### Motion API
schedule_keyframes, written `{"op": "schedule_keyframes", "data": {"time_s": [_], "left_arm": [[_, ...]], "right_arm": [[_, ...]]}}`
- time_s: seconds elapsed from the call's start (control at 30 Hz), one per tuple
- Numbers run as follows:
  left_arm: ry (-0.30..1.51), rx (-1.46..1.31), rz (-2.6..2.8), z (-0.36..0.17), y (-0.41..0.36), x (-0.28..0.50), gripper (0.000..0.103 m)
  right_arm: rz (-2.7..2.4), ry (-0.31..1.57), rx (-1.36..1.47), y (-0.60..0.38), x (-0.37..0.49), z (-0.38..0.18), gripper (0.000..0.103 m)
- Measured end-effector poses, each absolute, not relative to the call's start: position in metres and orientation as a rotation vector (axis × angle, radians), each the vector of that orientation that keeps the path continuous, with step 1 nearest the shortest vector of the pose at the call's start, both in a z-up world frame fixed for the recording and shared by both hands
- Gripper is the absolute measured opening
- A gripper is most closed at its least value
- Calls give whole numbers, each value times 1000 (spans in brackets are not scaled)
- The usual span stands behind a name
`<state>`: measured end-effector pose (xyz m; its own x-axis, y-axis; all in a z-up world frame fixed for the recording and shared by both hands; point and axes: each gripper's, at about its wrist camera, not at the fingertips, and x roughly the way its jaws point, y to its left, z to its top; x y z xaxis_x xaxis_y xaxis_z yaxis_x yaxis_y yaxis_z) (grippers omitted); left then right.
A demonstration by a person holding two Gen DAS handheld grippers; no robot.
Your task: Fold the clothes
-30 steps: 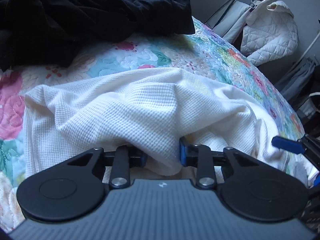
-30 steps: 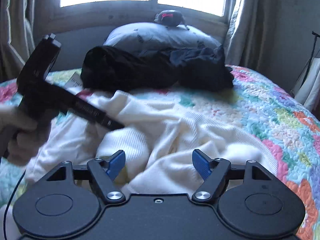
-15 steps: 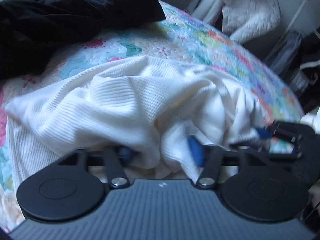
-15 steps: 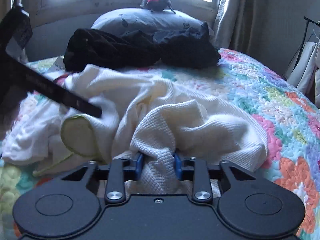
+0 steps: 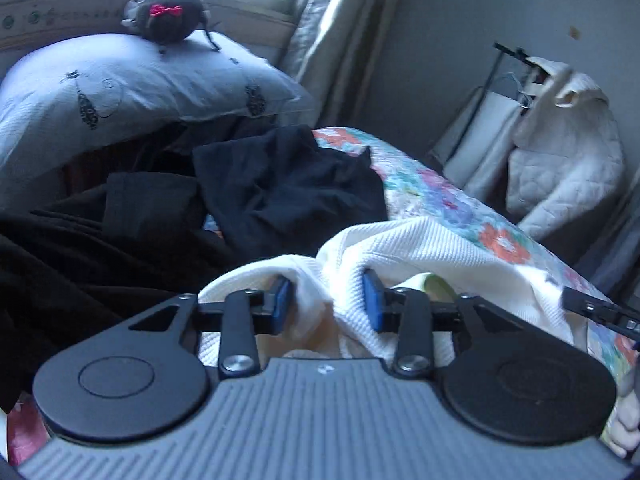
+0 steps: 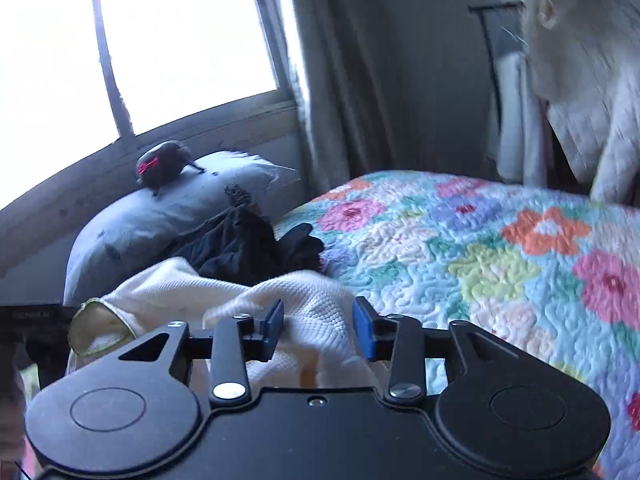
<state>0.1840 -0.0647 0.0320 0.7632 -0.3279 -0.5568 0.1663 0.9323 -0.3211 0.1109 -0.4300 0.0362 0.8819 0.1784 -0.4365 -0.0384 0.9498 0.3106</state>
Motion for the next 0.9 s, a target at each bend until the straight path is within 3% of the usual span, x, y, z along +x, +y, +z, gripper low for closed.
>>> {"op": "schedule_keyframes", "data": {"time_s": [0.17, 0.23, 0.57, 0.67, 0.9], "left_arm": [[669, -199, -297, 17, -54, 159, 59], [682, -170, -309, 10, -52, 139, 68], [853, -13, -433, -30, -61, 37, 73], [894, 10, -419, -42, -50, 14, 73], [834, 66, -407, -34, -34, -30, 73]], "right_arm": [[230, 515, 376, -431, 68, 13, 60], [307, 565, 420, -425, 52, -1, 60], [421, 707, 325, -367, -42, -25, 65], [414, 731, 265, -355, -78, -24, 74], [309, 698, 135, -345, -127, -4, 74]]}}
